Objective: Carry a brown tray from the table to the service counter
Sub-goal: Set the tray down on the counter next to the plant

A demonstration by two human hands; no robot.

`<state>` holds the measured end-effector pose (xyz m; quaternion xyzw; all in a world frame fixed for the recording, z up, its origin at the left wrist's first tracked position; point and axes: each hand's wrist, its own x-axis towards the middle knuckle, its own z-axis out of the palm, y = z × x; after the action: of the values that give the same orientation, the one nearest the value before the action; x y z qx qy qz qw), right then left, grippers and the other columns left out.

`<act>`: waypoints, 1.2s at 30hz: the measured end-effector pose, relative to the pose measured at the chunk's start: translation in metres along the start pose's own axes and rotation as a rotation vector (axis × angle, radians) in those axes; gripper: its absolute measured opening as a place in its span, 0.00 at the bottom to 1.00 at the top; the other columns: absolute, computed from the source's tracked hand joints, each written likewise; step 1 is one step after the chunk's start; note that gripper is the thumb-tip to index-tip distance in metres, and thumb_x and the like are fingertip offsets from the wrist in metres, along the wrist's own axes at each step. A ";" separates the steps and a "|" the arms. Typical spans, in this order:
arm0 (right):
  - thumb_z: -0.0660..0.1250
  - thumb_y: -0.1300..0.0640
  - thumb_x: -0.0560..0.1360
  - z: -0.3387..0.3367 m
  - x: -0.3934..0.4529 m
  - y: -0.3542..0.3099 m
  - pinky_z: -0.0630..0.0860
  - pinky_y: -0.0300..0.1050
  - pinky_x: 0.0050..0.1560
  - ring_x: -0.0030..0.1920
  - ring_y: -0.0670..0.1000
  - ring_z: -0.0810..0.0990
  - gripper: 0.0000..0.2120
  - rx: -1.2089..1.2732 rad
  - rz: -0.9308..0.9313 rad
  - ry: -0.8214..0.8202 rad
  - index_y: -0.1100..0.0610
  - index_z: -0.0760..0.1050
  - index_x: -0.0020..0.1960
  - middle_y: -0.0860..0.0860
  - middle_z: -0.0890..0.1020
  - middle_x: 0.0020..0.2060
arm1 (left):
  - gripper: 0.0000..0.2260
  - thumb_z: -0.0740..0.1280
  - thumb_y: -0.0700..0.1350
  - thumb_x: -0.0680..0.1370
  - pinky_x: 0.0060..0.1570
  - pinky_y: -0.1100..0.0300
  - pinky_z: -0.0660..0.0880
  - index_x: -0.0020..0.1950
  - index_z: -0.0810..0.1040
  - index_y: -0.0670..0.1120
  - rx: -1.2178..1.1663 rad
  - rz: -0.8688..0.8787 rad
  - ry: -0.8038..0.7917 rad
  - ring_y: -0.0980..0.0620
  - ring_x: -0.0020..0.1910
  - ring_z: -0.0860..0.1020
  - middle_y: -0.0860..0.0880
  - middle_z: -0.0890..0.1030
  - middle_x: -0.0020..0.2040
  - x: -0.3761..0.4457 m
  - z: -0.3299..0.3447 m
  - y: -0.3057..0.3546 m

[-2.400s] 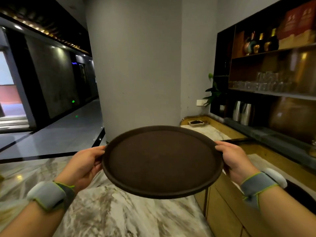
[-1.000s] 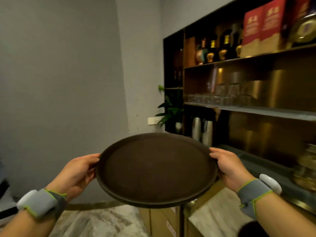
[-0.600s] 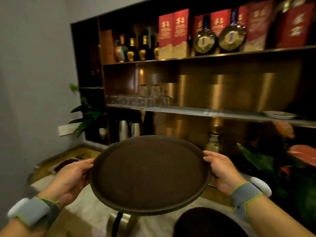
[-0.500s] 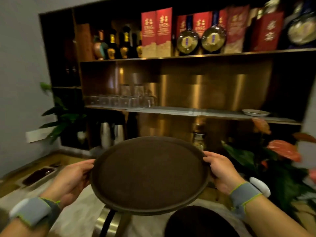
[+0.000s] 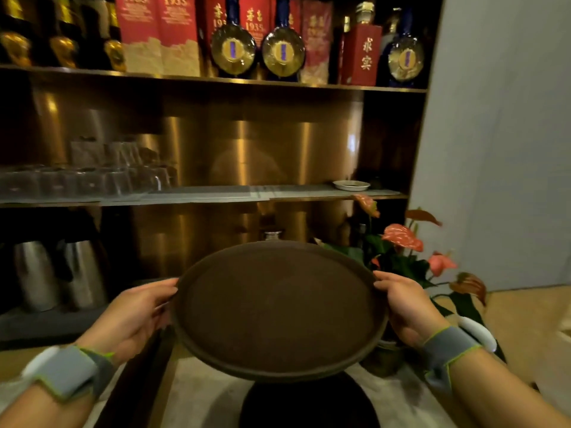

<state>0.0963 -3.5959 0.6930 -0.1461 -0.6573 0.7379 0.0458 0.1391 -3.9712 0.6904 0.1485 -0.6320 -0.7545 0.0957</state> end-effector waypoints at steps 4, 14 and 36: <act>0.56 0.67 0.79 -0.015 0.023 0.016 0.79 0.62 0.54 0.51 0.64 0.83 0.19 -0.018 0.011 0.053 0.60 0.73 0.67 0.63 0.81 0.55 | 0.13 0.61 0.35 0.76 0.37 0.62 0.80 0.59 0.79 0.41 0.005 -0.045 -0.006 0.48 0.52 0.80 0.44 0.83 0.53 0.019 0.019 -0.016; 0.54 0.68 0.78 -0.044 0.104 0.115 0.80 0.57 0.51 0.53 0.61 0.82 0.22 -0.150 0.194 -0.001 0.57 0.71 0.70 0.58 0.82 0.55 | 0.14 0.59 0.31 0.77 0.35 0.63 0.74 0.49 0.80 0.47 0.220 -0.260 0.016 0.53 0.38 0.84 0.50 0.86 0.42 0.047 0.055 -0.110; 0.51 0.78 0.75 -0.073 0.168 0.283 0.75 0.54 0.54 0.54 0.56 0.79 0.27 -0.183 0.481 -0.155 0.59 0.70 0.68 0.55 0.78 0.60 | 0.19 0.58 0.30 0.78 0.61 0.51 0.72 0.67 0.73 0.38 0.333 -0.487 0.141 0.45 0.58 0.77 0.42 0.79 0.61 0.069 0.061 -0.314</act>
<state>-0.0082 -3.5199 0.3818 -0.2447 -0.6694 0.6739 -0.1946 0.0674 -3.8800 0.3841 0.3614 -0.6846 -0.6292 -0.0697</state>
